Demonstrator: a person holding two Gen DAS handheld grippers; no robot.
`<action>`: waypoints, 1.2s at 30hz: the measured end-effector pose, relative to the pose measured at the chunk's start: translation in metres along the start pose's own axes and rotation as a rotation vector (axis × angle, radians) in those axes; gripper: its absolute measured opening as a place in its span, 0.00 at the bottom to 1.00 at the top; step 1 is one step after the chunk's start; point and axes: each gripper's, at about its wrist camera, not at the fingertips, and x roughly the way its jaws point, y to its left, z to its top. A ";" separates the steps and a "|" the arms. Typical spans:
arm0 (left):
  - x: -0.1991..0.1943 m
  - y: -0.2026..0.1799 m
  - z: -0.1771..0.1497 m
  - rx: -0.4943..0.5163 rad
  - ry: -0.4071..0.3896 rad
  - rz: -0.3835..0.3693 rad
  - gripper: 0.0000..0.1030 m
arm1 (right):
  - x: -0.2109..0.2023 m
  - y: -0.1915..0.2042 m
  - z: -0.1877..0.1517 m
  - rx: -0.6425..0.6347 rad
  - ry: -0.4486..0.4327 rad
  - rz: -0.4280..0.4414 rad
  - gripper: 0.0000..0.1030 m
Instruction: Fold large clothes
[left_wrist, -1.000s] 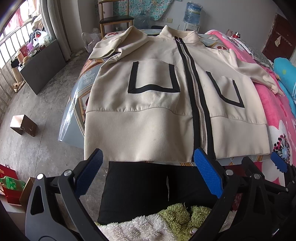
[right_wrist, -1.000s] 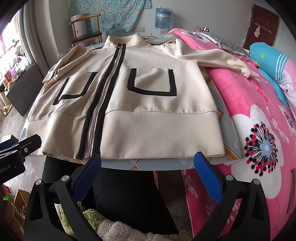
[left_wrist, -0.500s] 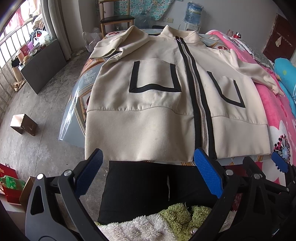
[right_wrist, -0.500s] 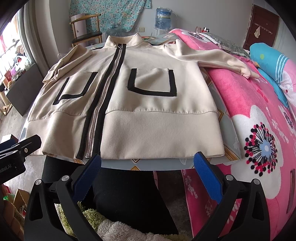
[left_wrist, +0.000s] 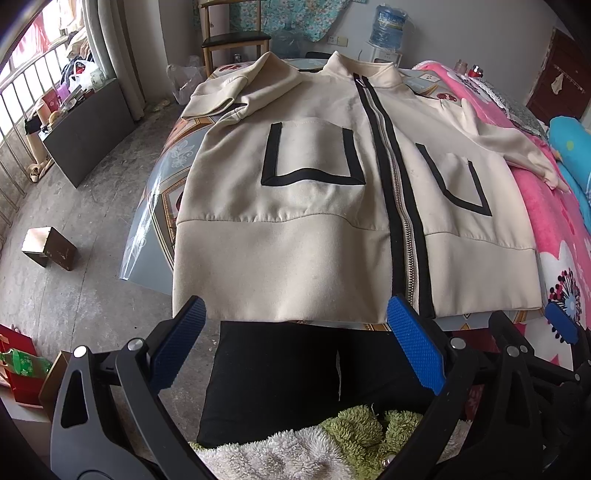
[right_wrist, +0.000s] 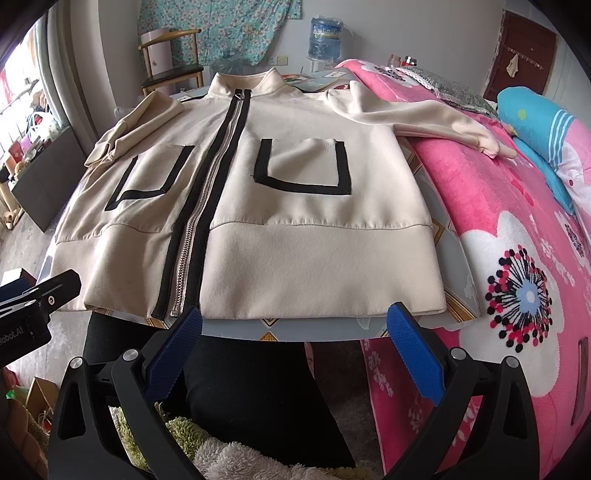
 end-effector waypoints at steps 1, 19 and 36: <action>0.000 0.000 -0.001 0.001 -0.001 0.002 0.93 | 0.000 0.000 0.000 -0.001 0.000 0.000 0.94; 0.001 0.010 0.004 -0.007 -0.002 0.010 0.93 | 0.000 -0.001 0.000 0.000 -0.005 -0.005 0.94; 0.012 0.027 0.016 -0.033 -0.004 0.031 0.93 | 0.008 0.000 0.006 -0.006 -0.007 -0.029 0.94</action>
